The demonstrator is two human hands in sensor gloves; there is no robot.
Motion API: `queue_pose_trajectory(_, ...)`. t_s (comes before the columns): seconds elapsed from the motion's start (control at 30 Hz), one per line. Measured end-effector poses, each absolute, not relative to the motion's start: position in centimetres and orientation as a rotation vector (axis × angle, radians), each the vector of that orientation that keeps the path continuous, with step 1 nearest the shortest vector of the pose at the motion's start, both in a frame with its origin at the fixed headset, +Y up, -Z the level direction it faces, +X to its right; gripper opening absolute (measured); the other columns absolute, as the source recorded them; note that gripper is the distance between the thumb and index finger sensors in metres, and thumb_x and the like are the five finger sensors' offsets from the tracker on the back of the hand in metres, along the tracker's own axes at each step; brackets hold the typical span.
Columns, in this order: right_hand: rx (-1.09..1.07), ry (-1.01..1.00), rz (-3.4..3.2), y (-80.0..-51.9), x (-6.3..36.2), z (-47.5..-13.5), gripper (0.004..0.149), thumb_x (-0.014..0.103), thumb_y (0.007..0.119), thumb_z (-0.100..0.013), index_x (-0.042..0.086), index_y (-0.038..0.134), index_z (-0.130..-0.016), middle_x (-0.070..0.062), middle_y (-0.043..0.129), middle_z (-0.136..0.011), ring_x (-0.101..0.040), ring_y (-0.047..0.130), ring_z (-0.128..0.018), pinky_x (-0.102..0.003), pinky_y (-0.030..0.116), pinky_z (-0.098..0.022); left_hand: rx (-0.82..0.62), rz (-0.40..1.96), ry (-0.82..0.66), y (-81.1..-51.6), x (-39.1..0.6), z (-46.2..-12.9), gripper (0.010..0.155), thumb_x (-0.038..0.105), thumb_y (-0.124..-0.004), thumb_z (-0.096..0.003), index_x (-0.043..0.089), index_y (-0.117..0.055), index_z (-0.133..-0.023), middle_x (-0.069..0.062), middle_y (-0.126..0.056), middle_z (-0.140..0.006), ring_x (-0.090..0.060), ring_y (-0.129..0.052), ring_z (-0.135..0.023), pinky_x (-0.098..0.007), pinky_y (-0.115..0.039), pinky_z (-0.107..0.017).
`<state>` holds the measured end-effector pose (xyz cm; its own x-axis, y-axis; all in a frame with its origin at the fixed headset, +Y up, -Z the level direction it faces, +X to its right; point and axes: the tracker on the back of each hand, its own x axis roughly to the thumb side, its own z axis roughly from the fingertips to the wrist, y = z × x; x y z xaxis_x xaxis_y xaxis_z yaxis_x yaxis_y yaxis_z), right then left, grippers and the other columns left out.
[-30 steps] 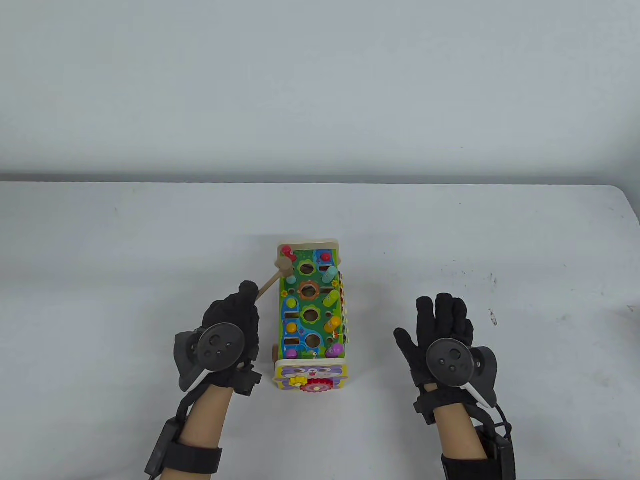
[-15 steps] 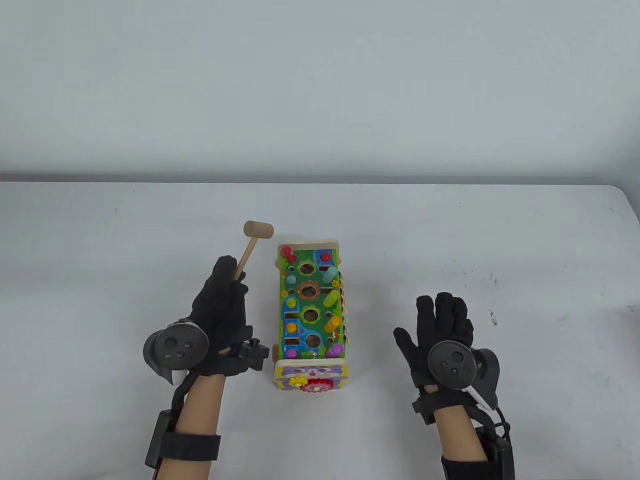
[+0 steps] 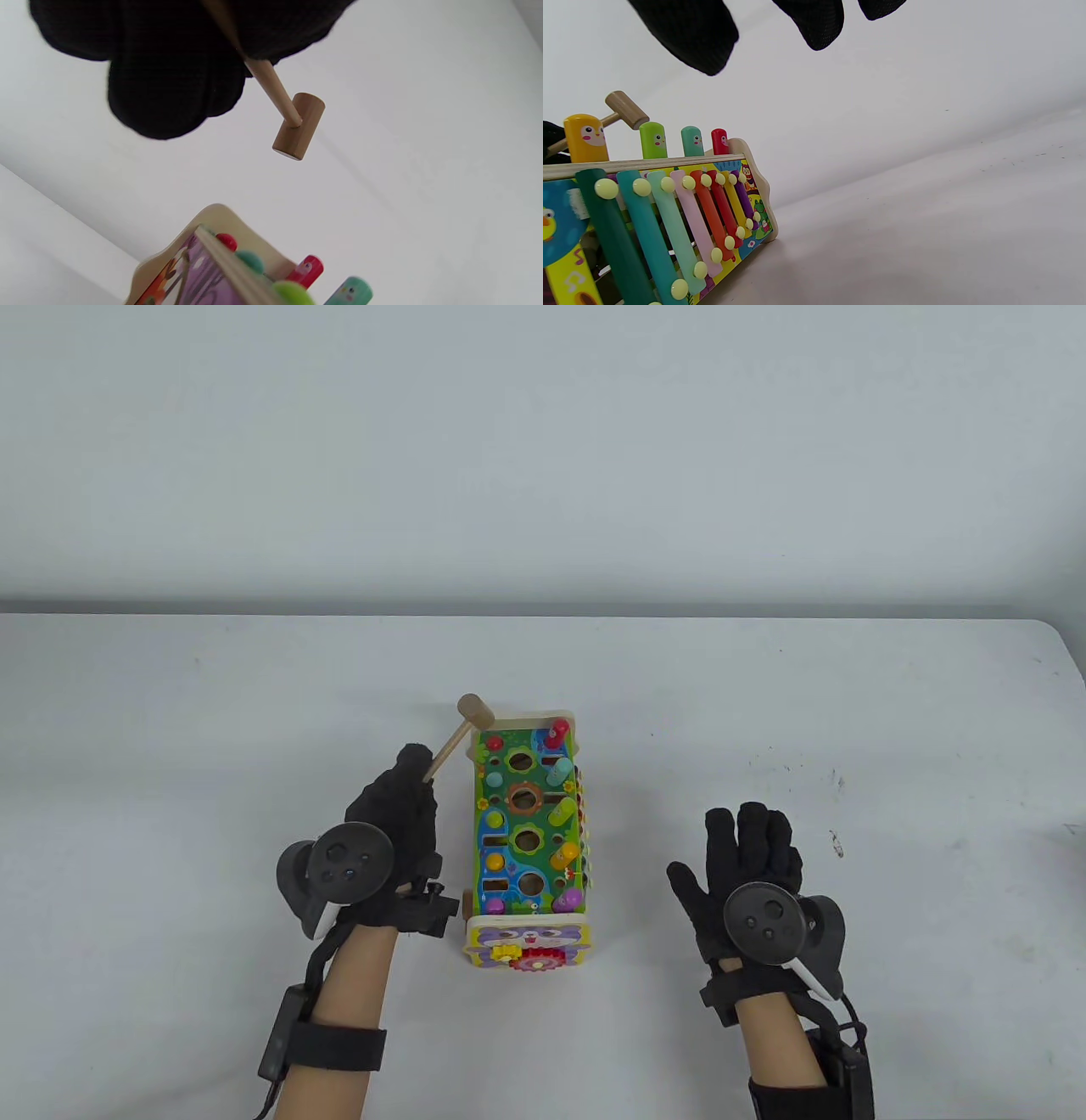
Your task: Whack-a-mole
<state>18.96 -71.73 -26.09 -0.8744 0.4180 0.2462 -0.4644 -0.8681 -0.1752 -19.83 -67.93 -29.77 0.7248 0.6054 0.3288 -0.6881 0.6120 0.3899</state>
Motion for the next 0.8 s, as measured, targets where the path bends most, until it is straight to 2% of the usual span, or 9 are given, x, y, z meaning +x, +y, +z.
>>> queue_pose_trajectory(0.2,0.286,-0.316,2.636,-71.8,18.9,-26.0,0.073,0.044,0.063,-0.061,-0.006,0.043,-0.11,-0.039,0.024,-0.109,-0.068,0.021,-0.096,-0.078,0.026,-0.057,0.541,0.827,-0.18,-67.5,-21.3,-27.7,0.055,0.018,-0.065,-0.0532,0.0,-0.058,-0.105,-0.026,-0.084,-0.079,-0.038,-0.096,-0.048,-0.068,-0.065,-0.057)
queue_pose_trajectory(0.47,0.289,-0.314,2.625,-71.8,18.8,-25.9,0.073,0.043,0.063,-0.061,-0.007,0.043,-0.11,-0.039,0.024,-0.109,-0.068,0.021,-0.096,-0.078,0.026,-0.057,0.469,0.848,-0.148,-69.1,-23.2,-24.7,0.057,0.02,-0.065,-0.0537,-0.001,-0.055,-0.106,-0.026,-0.085,-0.075,-0.035,-0.096,-0.041,-0.067,-0.068,-0.054)
queue_pose_trajectory(0.7,0.281,-0.305,2.633,-71.9,18.7,-25.9,0.072,0.043,0.063,-0.061,-0.007,0.043,-0.109,-0.039,0.024,-0.109,-0.069,0.022,-0.095,-0.078,0.026,-0.057,0.297,0.816,-0.024,-72.7,-25.0,-24.4,0.056,0.02,-0.064,-0.053,-0.004,-0.059,-0.104,-0.026,-0.088,-0.069,-0.034,-0.097,-0.035,-0.066,-0.071,-0.05)
queue_pose_trajectory(0.8,0.28,-0.298,2.636,-72.0,18.7,-25.9,0.072,0.043,0.063,-0.061,-0.007,0.043,-0.109,-0.039,0.024,-0.109,-0.068,0.022,-0.095,-0.078,0.026,-0.057,0.214,0.73,0.016,-73.6,-25.5,-24.5,0.056,0.02,-0.064,-0.053,-0.004,-0.06,-0.103,-0.026,-0.088,-0.069,-0.034,-0.097,-0.034,-0.066,-0.071,-0.05)
